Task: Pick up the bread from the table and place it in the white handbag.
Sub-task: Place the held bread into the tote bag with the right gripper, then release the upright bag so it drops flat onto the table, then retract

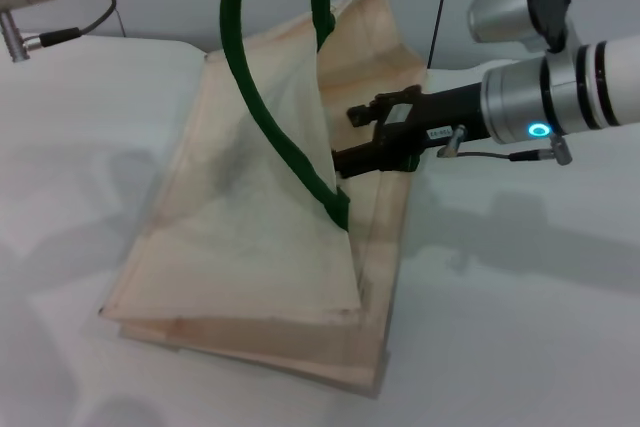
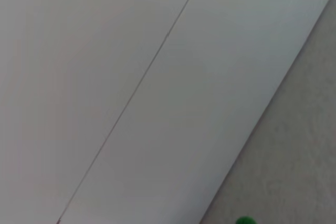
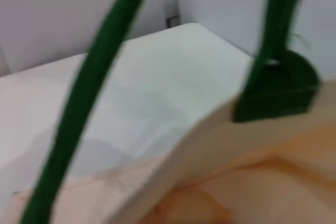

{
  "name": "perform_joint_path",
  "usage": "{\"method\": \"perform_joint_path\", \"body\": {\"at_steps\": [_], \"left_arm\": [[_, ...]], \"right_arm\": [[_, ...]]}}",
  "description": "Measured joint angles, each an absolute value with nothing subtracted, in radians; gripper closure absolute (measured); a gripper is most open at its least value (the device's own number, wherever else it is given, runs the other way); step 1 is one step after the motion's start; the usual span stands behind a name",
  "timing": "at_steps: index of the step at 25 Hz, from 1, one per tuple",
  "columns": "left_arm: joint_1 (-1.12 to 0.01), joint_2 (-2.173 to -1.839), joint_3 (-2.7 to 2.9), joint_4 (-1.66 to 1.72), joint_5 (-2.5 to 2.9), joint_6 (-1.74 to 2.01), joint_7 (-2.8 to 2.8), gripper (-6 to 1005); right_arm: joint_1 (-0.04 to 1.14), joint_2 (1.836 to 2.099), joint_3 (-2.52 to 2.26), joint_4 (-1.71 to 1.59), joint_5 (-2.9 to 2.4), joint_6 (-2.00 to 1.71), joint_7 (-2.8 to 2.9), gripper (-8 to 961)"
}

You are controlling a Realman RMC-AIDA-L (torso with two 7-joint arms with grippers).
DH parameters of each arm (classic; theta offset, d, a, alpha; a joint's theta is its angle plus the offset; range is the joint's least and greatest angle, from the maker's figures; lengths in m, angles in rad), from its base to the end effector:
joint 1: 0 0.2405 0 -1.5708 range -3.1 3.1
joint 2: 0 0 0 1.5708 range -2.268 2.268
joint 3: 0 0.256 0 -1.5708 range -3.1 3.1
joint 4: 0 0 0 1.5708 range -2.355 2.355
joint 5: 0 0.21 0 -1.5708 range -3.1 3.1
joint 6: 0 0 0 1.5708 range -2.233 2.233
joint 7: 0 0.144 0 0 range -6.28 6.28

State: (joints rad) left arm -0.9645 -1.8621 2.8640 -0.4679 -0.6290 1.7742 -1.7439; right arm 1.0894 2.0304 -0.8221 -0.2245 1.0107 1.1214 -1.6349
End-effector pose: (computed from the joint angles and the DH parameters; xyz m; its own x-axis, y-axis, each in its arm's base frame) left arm -0.1864 0.4185 0.1090 0.4452 0.4636 0.7661 0.6280 -0.7715 0.1019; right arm 0.1433 0.4257 -0.0738 0.9236 -0.3071 -0.2296 -0.3452 -0.9265 -0.1495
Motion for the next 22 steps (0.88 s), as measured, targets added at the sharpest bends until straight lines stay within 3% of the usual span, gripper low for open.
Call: {"method": "perform_joint_path", "body": {"at_steps": [11,22], "left_arm": [[-0.950,-1.862,2.864,-0.468,-0.629,1.767,-1.741,837],[-0.935,-1.862,2.862,-0.470,-0.630,1.746,-1.741,834]], "right_arm": [[0.895,2.024,-0.686,-0.346,1.016,1.022,-1.630,71],[0.794,2.020,-0.464,-0.419,1.041,1.030,-1.667,72]]}}
